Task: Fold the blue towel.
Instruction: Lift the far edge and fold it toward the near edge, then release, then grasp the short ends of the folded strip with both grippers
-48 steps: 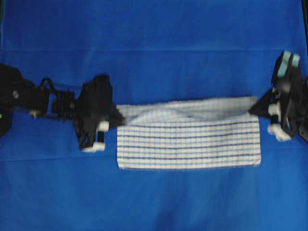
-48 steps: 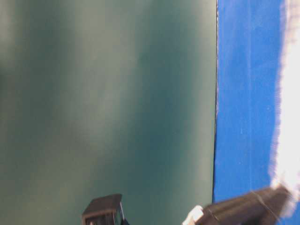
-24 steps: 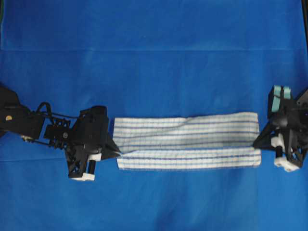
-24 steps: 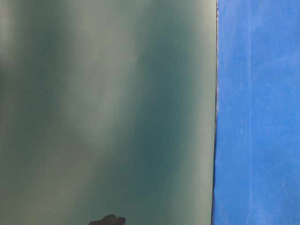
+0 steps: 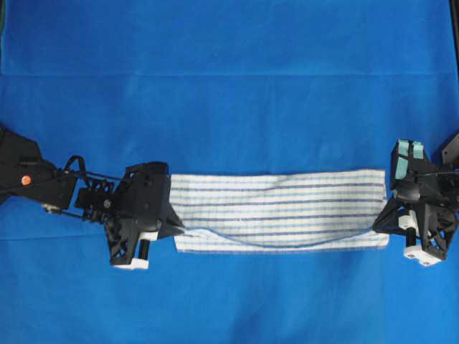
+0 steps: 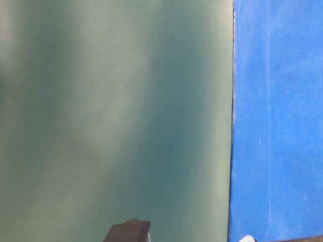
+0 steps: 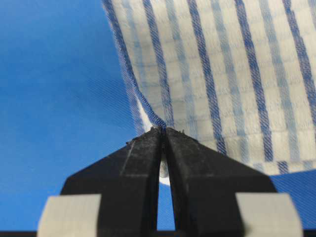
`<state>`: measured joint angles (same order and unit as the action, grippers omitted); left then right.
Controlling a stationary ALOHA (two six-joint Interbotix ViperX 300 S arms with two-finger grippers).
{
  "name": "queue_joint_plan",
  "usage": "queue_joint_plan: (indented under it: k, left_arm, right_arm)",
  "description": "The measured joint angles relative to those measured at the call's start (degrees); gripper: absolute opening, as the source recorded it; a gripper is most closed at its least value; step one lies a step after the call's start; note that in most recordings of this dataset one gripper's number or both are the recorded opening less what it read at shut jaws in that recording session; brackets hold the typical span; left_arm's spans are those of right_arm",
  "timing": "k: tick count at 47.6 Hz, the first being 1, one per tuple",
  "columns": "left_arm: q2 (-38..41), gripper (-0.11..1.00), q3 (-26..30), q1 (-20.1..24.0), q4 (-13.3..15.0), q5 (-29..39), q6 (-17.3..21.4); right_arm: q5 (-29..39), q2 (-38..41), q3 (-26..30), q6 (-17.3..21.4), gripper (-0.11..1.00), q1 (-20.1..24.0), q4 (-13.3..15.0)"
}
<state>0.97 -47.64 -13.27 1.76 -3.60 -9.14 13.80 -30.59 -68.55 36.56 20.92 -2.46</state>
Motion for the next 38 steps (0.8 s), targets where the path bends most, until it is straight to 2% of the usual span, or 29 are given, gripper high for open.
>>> queue_joint_plan:
  k: [3, 10, 15, 17, 20, 24, 26, 31, 38]
  left_arm:
    - [0.0, 0.1, 0.18, 0.0, 0.0, -0.09, 0.0]
    - [0.0, 0.35, 0.18, -0.18, 0.09, 0.0, -0.09]
    - [0.0, 0.52, 0.26, -0.09, 0.0, 0.0, -0.09]
    - [0.0, 0.58, 0.35, -0.09, 0.0, -0.09, 0.0]
    - [0.0, 0.64, 0.44, 0.09, 0.0, 0.0, 0.09]
    - [0.0, 0.68, 0.53, 0.97, 0.0, 0.09, 0.09]
    - [-0.09, 0.68, 0.53, 1.58, 0.0, 0.26, 0.18]
    - [-0.53, 0.68, 0.53, 4.13, 0.0, 0.79, 0.18]
    - [-0.79, 0.68, 0.53, 7.91, 0.0, 1.85, 0.35]
  right_arm:
    - [0.0, 0.09, 0.26, 0.0, 0.05, 0.09, 0.09]
    - [0.62, 0.62, 0.44, 0.18, 0.05, 0.09, 0.09]
    - [1.58, 1.05, 0.62, 1.67, 0.06, 0.18, 0.0]
    - [2.02, 1.14, 0.7, 2.46, 0.14, 0.18, 0.0]
    - [2.81, 1.14, 0.79, 3.69, 0.34, 0.18, 0.09]
    - [3.69, 1.14, 0.97, 3.96, 0.59, 0.18, 0.97]
    - [3.96, 1.05, 0.97, 3.96, 0.65, 0.09, 1.93]
    - [5.01, 0.0, 1.05, 4.31, 0.61, -1.76, 5.98]
    - [7.82, -1.93, 1.05, 4.57, 0.61, -8.7, 11.07]
